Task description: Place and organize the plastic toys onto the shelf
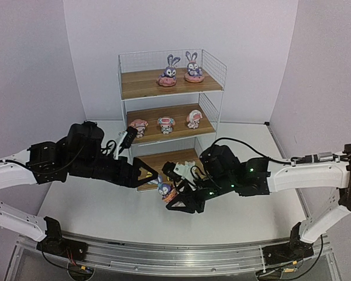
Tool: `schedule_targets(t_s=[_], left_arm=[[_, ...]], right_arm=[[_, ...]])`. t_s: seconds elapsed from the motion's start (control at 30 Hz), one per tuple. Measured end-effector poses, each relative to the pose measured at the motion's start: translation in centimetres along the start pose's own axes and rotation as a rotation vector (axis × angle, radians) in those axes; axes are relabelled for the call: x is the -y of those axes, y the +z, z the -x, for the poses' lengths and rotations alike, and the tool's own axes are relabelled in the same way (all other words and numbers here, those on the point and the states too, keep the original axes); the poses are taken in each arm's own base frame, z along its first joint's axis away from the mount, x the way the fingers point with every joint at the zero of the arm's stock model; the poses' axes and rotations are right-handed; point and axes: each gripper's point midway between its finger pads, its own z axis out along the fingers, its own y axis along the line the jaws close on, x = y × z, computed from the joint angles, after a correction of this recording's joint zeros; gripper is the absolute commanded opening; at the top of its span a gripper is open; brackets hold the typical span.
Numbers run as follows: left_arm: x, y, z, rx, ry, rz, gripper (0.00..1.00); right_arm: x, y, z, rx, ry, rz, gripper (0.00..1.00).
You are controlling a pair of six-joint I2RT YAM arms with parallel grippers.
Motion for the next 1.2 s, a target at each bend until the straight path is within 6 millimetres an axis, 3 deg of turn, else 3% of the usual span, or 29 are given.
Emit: schedule_targets(t_s=[0.13, 0.23, 0.37, 0.5, 0.67, 0.97, 1.2], left_arm=[[-0.2, -2.7, 2.8, 0.172, -0.086, 0.026, 0.76], [-0.1, -3.5, 4.2, 0.249, -0.12, 0.018, 0.72], [-0.7, -1.7, 4.9, 0.266, -0.143, 0.057, 0.64], [-1.8, 1.2, 4.9, 0.238, -0.153, 0.121, 0.63], [-2.2, 3.2, 4.8, 0.225, -0.149, 0.135, 0.63], [-0.4, 4.3, 5.6, 0.249, -0.131, 0.055, 0.62], [0.7, 4.4, 6.4, 0.272, -0.121, 0.0, 0.54]], right_arm=[[1.7, -2.5, 1.6, 0.123, 0.035, -0.144, 0.0], [2.6, -3.7, 3.2, 0.201, 0.06, -0.211, 0.0], [3.2, -4.1, 4.0, 0.243, 0.106, -0.261, 0.0], [3.9, -4.1, 4.2, 0.253, 0.134, -0.32, 0.0], [4.8, -3.7, 4.6, 0.257, 0.156, -0.381, 0.0], [5.5, -3.0, 4.5, 0.242, 0.173, -0.409, 0.0], [5.5, -3.0, 4.9, 0.25, 0.183, -0.406, 0.0]])
